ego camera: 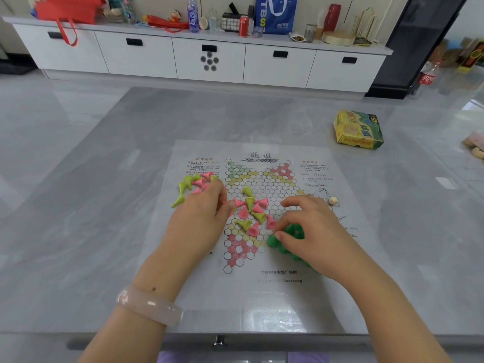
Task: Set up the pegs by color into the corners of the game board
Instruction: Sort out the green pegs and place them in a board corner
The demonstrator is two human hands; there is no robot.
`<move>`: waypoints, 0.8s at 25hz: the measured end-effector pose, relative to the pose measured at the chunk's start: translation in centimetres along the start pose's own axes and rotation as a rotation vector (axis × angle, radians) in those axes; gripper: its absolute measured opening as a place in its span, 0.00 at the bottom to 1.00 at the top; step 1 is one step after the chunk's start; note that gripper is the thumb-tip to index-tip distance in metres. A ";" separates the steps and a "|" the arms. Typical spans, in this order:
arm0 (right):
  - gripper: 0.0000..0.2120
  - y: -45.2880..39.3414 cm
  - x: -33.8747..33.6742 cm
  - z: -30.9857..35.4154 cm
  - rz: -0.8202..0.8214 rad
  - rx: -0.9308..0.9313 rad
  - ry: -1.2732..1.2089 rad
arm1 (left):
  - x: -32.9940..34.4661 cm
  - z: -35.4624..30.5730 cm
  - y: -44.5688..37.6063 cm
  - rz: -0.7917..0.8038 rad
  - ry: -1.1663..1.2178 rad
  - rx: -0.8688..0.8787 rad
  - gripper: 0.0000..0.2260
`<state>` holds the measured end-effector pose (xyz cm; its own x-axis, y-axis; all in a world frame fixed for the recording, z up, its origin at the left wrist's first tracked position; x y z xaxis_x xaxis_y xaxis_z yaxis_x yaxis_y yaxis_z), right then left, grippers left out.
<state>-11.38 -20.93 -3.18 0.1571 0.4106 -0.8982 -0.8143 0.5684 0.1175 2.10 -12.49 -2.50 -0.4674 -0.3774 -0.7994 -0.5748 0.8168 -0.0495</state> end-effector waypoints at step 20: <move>0.09 -0.1 0.4 0.1 0.010 -0.009 0.053 | 0.6 0.4 -0.2 0.043 -0.021 -0.005 0.06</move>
<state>-11.16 -20.78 -3.50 0.1198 0.3780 -0.9180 -0.8208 0.5580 0.1226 2.19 -12.74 -3.19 -0.4780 -0.3328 -0.8129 -0.5577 0.8300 -0.0119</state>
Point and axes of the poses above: each hand's wrist, its own y-axis away from the middle knuckle, its own x-axis out of the palm, z = x × y, the point moved 10 cm from there along -y, towards the middle knuckle, and after that the axes turned 5 degrees about z, right-handed, at the moved point
